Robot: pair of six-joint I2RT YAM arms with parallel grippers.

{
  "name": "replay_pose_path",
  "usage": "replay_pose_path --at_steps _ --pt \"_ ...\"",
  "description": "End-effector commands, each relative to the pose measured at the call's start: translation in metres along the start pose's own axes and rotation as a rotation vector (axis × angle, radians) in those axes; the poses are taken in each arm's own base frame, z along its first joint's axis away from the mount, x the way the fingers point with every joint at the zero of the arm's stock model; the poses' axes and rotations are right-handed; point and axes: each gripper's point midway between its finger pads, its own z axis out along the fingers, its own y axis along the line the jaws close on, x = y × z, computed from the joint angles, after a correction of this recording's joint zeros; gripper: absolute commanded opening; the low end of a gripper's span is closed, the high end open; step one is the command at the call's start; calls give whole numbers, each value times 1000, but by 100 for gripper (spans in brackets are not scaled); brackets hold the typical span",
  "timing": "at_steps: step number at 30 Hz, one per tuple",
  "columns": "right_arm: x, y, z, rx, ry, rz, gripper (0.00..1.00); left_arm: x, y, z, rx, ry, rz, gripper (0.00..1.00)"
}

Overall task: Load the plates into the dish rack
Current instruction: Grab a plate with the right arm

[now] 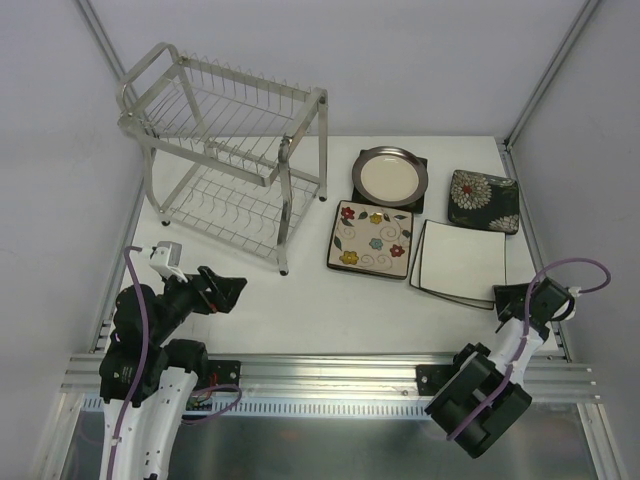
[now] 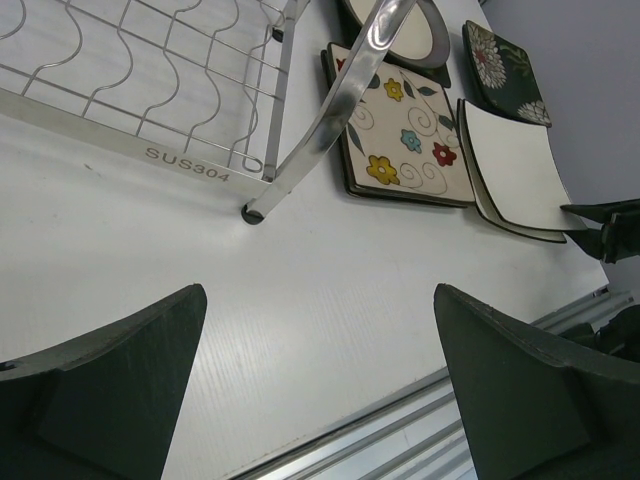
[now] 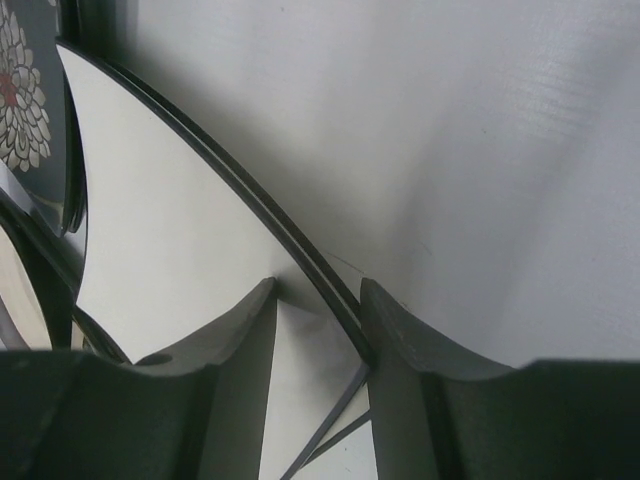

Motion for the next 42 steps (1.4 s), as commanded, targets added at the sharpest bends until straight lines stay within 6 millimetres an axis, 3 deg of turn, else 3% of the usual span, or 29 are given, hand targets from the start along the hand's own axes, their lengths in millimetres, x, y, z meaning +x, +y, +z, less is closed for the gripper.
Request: replay_pose_path --at_steps 1,6,22,42 --pt "-14 9 -10 3 -25 -56 18 -6 -12 -2 53 -3 26 99" --pt "-16 18 -17 -17 -21 -46 13 -3 -12 -1 59 6 22 99" --pt "-10 58 -35 -155 71 37 9 -1 -14 -2 68 12 23 99" --pt "27 48 -20 -324 109 -9 16 11 -11 0 78 30 0 99"
